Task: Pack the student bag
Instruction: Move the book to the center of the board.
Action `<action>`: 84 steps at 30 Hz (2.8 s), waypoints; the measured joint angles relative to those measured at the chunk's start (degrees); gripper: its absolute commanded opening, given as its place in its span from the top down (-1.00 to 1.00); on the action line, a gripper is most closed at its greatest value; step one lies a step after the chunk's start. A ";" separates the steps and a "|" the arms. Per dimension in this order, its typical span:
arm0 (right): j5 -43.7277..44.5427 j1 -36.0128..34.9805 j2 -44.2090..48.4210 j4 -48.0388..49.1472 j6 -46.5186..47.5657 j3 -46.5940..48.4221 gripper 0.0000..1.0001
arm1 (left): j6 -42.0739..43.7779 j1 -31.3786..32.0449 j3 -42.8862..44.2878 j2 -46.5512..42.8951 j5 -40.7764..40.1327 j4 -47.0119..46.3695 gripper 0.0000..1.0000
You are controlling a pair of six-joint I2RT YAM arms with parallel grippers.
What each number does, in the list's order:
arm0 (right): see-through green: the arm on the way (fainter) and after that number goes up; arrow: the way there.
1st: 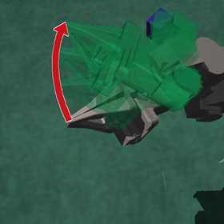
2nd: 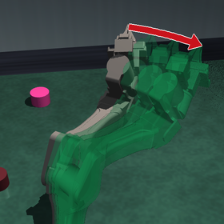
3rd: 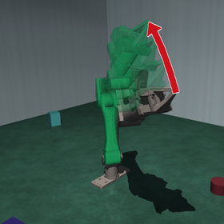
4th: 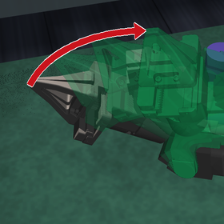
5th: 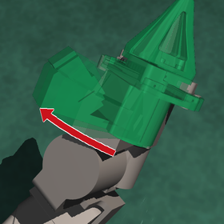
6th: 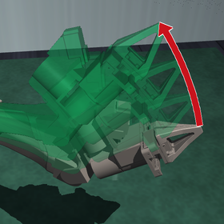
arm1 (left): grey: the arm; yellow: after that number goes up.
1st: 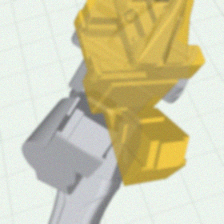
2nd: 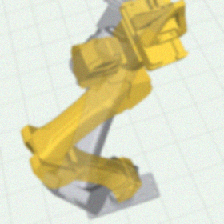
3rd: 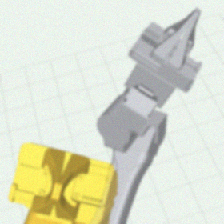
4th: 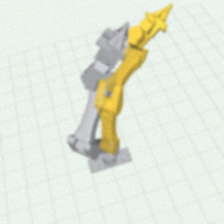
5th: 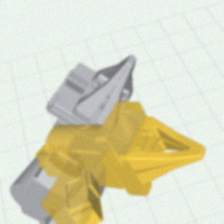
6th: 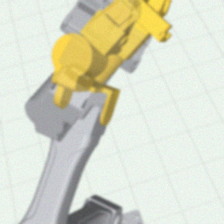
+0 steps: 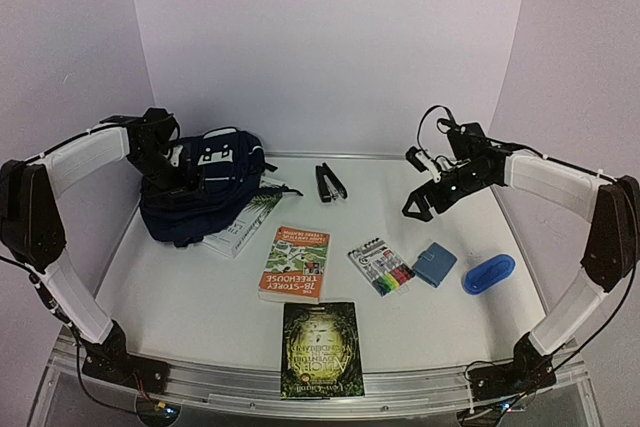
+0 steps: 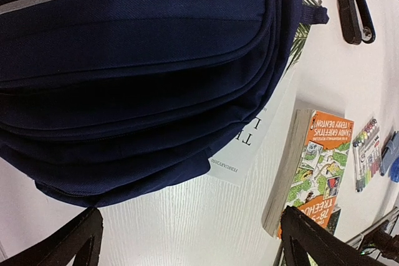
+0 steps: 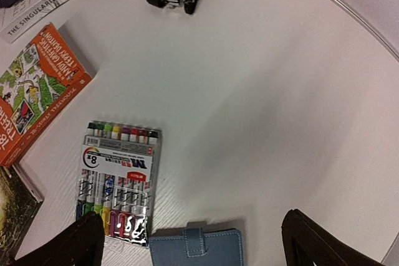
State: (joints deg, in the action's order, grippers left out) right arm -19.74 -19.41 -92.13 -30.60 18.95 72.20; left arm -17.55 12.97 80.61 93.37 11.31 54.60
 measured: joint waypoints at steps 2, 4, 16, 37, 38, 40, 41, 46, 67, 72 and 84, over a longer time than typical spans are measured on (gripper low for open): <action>-0.36 -2.01 0.02 -0.11 0.57 -0.05 -0.98 | 0.76 0.00 0.96 0.48 -0.64 1.04 -0.99; -0.69 -5.03 0.23 -0.03 1.33 -0.65 -0.98 | 1.63 0.00 1.93 1.28 -0.74 1.73 -0.99; -0.79 -34.80 -0.57 1.68 7.21 -3.47 -0.98 | -0.58 0.28 -1.00 0.94 2.64 2.51 -0.99; 9.60 -66.91 -11.36 10.70 0.70 -3.99 -0.98 | -6.57 0.26 -9.82 -9.32 3.25 2.41 -0.99; 10.52 -67.28 -12.00 10.87 0.19 -4.00 -0.99 | -6.69 0.26 -10.15 -10.21 3.24 2.38 -0.99; 12.69 -67.39 -13.19 11.40 -0.69 -4.05 -0.99 | -7.07 0.26 -10.79 -12.34 3.23 2.37 -0.99; 13.87 -67.36 -13.70 11.78 -1.01 -4.21 -0.99 | -7.31 0.27 -11.08 -13.43 3.20 2.40 -0.99; 19.40 -67.42 -15.54 13.62 -1.70 -5.79 -0.99 | -8.07 0.26 -12.03 -16.32 2.92 2.40 -0.99; 20.09 -48.30 -15.20 15.74 0.16 -8.69 -0.90 | -2.77 0.28 4.39 7.64 -2.50 2.58 -0.99; 20.06 -44.25 -15.19 15.55 0.15 -9.09 -0.91 | -0.07 0.43 9.97 14.10 -3.62 2.89 -0.99; 16.23 -38.98 -11.13 13.56 0.07 -12.11 -0.95 | 5.52 7.28 20.78 27.80 -11.56 10.51 -0.81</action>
State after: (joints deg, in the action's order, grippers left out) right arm -3.51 -58.38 -103.26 -17.04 19.03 60.09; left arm -12.03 20.25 101.39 121.17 -0.26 65.11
